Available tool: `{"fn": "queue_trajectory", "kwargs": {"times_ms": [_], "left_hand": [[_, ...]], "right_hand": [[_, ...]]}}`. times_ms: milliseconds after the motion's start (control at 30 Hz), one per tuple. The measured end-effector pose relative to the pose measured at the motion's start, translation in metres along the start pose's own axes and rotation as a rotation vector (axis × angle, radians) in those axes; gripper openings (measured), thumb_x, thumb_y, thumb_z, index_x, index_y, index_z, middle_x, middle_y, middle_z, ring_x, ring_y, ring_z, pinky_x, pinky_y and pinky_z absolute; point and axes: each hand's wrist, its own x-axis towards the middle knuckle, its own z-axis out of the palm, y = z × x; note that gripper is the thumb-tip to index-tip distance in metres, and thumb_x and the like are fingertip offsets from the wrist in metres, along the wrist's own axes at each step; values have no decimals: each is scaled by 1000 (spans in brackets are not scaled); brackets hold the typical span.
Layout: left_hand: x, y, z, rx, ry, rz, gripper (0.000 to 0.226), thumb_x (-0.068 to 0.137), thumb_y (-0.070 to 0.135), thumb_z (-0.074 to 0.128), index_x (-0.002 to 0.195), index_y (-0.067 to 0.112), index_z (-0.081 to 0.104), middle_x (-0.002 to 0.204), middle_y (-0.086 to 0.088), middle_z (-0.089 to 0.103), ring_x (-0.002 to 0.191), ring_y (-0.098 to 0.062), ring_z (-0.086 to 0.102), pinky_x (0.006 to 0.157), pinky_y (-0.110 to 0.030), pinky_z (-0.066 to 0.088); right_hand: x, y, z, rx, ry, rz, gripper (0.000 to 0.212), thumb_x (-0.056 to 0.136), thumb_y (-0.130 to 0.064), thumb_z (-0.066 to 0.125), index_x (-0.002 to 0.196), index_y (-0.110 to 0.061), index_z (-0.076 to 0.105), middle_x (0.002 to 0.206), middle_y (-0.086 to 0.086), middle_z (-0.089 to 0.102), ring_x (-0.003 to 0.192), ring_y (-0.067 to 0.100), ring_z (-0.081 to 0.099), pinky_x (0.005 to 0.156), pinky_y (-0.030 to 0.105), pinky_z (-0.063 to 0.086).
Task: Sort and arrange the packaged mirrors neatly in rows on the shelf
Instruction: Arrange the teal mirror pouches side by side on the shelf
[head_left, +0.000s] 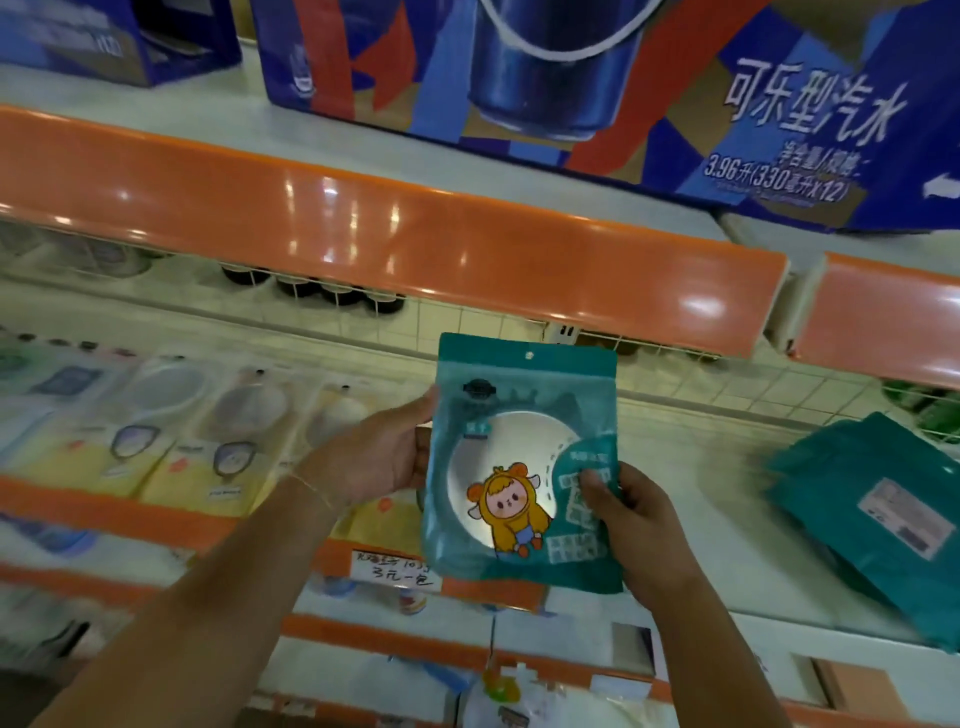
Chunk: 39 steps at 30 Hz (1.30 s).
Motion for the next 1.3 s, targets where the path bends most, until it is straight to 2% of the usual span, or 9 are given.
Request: {"fn": "queue_trajectory", "kwargs": {"times_ms": [167,300,400,533,700,900,1067,1200,1300], "left_hand": [[9,-21,17,131,207,59,33,81,19,72,113,16,69,121,-11,67,119,-30,56,107,-44,38],[11,-17,25,245,220,41,26,94,3,58,119,7,63,107,-1,67,98,-15,57,78,-23,41],[12,-18,35,204,209,-24,17,93,2,59,109,8,63,82,2,61,83,-15,54,72,-26,38],[14,-17,39,82,120,-98,24,94,4,57,117,0,61,78,-5,64,74,-21,61,71,-35,48],[12,-18,41,75,85,-137,17,95,-7,47,96,4,60,73,-10,59,62,-22,62,55,-33,55],[20,-28,45,104,189,-77,21,94,-10,47,96,4,62,71,-7,65,60,-18,64,62,-34,56],[22,-31,54,233,243,-81,10,94,3,59,102,3,63,81,-8,60,76,-24,60,82,-44,52],[19,-22,57,472,573,157,20,94,18,62,114,13,60,81,-7,71,69,-24,71,62,-34,61],[13,-24,46,673,755,342,26,96,16,53,122,17,57,88,0,70,76,-16,68,67,-22,56]], "right_hand": [[5,-1,9,27,-12,-14,14,93,-14,60,101,-5,67,88,12,75,78,28,73,67,41,60],[14,-12,6,74,-29,12,16,88,-19,65,95,-5,66,78,8,72,70,22,69,62,34,57],[25,-21,4,60,12,4,14,94,-20,62,91,-7,66,71,8,69,64,23,67,64,41,58],[35,-25,-2,37,117,27,20,92,-21,66,89,-1,65,73,16,71,65,31,70,66,46,59],[41,-27,-12,98,134,80,24,89,-27,69,96,-4,68,81,15,74,71,30,71,69,44,59],[33,-11,-26,88,-43,162,26,87,-8,67,113,-4,61,97,18,73,82,29,72,66,40,58],[37,0,-32,7,55,135,28,85,-1,70,110,-12,62,96,17,73,86,35,73,75,54,59],[48,4,-42,-35,103,155,27,86,-2,69,111,-12,62,96,16,74,84,34,73,74,54,59],[51,12,-46,-119,121,180,27,87,-2,68,111,-12,61,96,16,73,80,31,74,66,46,61]]}}
